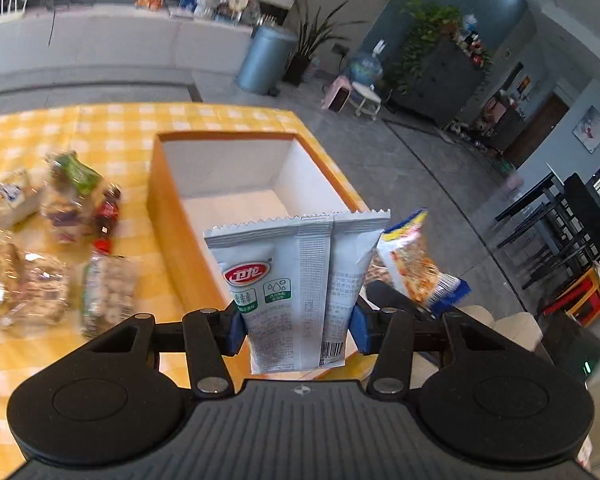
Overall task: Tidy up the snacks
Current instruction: 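Carry the sachet and chip bag into the orange box and release both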
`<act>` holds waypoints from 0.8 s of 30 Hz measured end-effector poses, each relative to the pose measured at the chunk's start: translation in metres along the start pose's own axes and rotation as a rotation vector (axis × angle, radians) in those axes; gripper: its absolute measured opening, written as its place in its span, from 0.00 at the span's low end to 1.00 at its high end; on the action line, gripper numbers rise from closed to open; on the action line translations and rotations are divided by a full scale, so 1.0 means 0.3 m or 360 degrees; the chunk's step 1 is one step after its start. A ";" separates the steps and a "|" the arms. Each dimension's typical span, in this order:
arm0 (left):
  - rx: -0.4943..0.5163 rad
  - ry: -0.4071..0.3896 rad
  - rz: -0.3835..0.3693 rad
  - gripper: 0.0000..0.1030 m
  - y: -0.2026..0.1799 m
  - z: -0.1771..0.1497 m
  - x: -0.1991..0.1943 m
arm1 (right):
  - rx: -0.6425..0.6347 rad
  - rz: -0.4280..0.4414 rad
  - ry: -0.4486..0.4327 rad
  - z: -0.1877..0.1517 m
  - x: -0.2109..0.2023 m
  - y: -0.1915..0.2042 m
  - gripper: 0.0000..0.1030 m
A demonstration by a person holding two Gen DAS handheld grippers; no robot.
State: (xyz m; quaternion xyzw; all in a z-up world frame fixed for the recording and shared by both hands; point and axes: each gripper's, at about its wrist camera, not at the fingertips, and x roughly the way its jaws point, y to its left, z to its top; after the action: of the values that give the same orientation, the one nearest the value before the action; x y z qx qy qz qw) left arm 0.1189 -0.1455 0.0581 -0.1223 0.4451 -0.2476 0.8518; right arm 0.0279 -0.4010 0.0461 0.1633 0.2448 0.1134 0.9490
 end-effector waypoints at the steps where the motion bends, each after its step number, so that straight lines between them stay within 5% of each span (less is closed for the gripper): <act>1: 0.0000 0.0016 0.0011 0.55 -0.006 0.010 0.024 | 0.0016 -0.0003 -0.0011 0.002 -0.003 -0.009 0.34; 15: -0.0157 0.0342 0.0164 0.56 0.013 0.077 0.277 | 0.0086 -0.0039 -0.0071 0.009 -0.016 -0.050 0.34; 24: 0.0044 0.0313 0.0327 0.70 -0.021 0.065 0.293 | 0.0072 -0.0060 -0.0032 0.000 0.003 -0.044 0.34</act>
State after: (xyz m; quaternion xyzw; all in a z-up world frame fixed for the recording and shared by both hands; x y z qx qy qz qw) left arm 0.1752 -0.1978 0.0106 -0.0397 0.5332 -0.1760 0.8266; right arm 0.0305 -0.4130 0.0410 0.1812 0.2407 0.0883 0.9494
